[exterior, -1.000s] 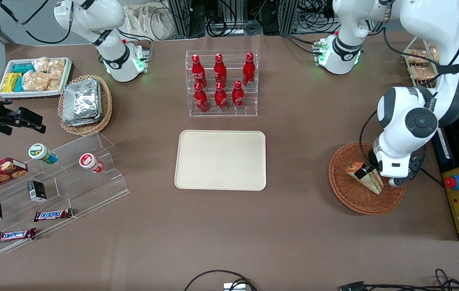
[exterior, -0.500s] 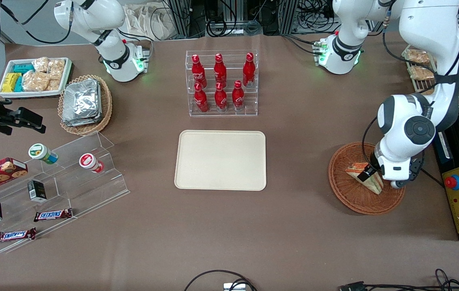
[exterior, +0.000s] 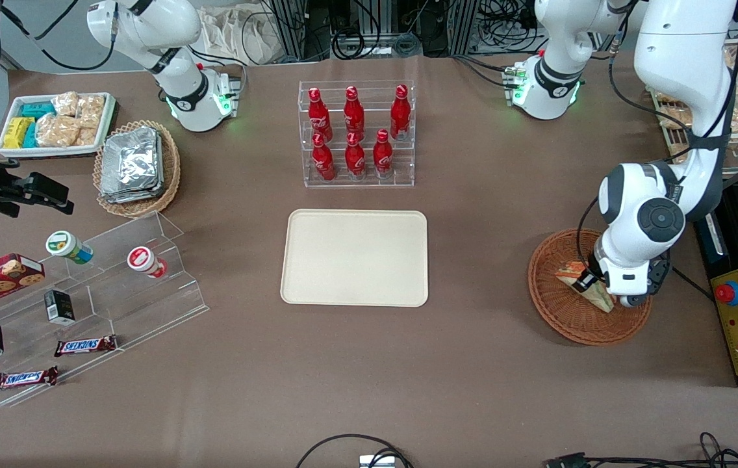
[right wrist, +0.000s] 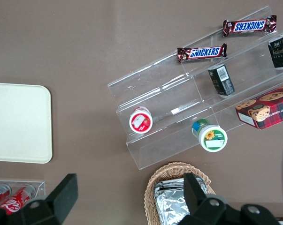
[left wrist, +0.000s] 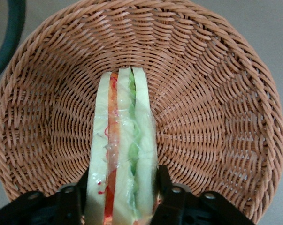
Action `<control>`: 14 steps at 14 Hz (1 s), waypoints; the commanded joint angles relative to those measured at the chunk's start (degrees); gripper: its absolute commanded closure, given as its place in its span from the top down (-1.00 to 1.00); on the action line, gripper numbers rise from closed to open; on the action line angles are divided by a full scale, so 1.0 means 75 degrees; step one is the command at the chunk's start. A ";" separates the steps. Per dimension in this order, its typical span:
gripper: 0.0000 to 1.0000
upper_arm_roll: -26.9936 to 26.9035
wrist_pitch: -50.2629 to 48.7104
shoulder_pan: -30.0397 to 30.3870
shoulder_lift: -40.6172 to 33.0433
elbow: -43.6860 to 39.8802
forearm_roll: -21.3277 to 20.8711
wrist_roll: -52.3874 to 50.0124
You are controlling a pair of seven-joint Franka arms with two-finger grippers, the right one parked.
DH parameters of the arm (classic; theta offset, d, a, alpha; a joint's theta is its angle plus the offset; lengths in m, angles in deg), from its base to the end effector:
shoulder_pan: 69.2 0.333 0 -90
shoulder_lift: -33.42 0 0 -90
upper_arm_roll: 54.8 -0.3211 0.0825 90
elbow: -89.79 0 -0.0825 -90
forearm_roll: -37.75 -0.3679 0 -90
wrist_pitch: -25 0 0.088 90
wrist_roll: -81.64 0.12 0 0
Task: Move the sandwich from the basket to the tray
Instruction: 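Lower the left gripper around the sandwich and close it, then lift the sandwich up out of the basket with the left gripper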
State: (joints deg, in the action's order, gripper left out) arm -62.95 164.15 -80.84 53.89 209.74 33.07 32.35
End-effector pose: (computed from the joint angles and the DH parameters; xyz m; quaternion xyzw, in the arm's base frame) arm 0.5721 -0.0351 0.2541 -0.9331 -0.3558 -0.0138 0.0503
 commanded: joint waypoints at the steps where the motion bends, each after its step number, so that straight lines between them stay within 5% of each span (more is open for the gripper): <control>1: -0.48 0.0021 0.0079 0.0017 -0.0011 0.0061 -0.0113 -0.0013; 3: -1.00 0.0021 0.0021 0.0006 -0.0023 0.0050 -0.0148 0.0045; 9: -1.00 0.0032 -0.1673 0.0006 -0.1145 -0.0463 -0.0149 0.2081; 14: -1.00 0.0430 -0.4802 -0.0018 -0.1546 -0.2804 -0.0102 0.4621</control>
State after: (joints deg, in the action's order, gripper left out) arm -61.56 135.30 -80.97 41.82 195.74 32.63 60.19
